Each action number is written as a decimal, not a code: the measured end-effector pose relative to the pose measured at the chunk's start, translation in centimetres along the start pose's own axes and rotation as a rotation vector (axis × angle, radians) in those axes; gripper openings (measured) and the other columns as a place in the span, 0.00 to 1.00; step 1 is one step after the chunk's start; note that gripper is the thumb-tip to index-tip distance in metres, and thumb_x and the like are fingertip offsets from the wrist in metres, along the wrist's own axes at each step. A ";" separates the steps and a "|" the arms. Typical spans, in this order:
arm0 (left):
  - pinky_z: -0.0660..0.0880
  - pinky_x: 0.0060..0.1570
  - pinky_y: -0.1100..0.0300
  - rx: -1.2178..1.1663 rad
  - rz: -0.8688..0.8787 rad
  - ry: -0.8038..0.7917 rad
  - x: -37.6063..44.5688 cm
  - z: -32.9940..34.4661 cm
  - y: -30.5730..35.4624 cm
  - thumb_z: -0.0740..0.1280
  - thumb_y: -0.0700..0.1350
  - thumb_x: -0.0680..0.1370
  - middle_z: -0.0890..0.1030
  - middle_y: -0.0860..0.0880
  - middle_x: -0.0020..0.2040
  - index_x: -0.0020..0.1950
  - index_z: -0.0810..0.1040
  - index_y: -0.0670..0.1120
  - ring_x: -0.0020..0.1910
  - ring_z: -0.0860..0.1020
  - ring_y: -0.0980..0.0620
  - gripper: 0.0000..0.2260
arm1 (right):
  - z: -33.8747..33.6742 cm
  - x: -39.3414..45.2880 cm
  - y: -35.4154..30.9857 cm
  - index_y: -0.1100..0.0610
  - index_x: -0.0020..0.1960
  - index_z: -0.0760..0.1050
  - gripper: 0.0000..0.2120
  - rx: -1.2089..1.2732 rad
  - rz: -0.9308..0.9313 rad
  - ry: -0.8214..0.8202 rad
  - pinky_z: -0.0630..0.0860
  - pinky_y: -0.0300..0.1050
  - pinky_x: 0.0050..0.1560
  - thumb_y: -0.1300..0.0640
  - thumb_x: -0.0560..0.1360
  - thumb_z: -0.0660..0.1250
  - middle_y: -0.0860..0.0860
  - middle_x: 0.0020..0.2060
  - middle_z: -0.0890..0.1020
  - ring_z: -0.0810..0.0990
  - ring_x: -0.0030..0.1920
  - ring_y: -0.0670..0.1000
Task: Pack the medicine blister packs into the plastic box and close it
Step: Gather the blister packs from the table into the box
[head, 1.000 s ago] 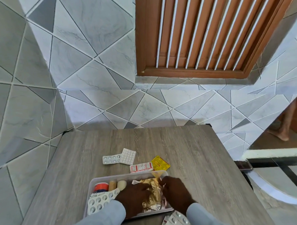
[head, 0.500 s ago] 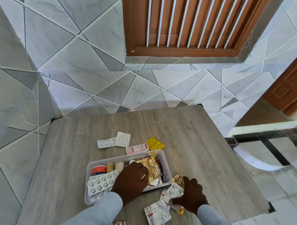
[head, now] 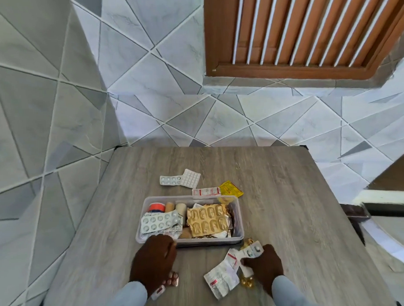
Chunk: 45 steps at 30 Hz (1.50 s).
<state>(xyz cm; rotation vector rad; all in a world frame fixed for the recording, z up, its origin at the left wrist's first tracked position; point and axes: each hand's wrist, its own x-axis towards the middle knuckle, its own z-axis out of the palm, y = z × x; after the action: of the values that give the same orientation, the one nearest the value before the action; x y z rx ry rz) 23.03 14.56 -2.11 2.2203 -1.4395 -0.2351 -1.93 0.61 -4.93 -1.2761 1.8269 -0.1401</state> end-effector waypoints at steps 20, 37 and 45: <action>0.64 0.66 0.37 0.114 -0.679 -0.424 -3.7 2.9 0.7 0.69 0.61 0.70 0.53 0.49 0.77 0.75 0.55 0.58 0.74 0.55 0.40 0.37 | -6.9 1.9 1.5 0.59 0.59 0.75 0.13 0.839 0.095 -0.203 0.71 0.42 0.33 0.66 0.76 0.66 0.56 0.41 0.82 0.78 0.37 0.53; 0.73 0.28 0.67 -0.388 -0.714 -0.248 0.1 2.5 1.1 0.68 0.30 0.71 0.77 0.42 0.39 0.55 0.74 0.36 0.31 0.77 0.53 0.13 | -2.4 -2.3 -8.5 0.55 0.48 0.79 0.04 0.327 -0.359 -0.012 0.76 0.42 0.36 0.57 0.74 0.68 0.52 0.40 0.83 0.80 0.38 0.50; 0.75 0.35 0.65 -0.596 -0.478 -0.447 -0.1 1.5 3.8 0.70 0.31 0.66 0.80 0.46 0.47 0.46 0.78 0.47 0.43 0.77 0.52 0.15 | -0.2 -2.4 0.3 0.60 0.63 0.68 0.35 0.000 -0.031 -0.050 0.76 0.53 0.57 0.44 0.65 0.76 0.61 0.62 0.76 0.76 0.60 0.62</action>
<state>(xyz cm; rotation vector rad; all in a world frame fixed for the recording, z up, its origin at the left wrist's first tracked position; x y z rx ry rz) 19.34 12.98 -1.62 2.0186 -0.8284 -1.2114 -2.07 2.61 -3.50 -1.2975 1.7647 -0.1241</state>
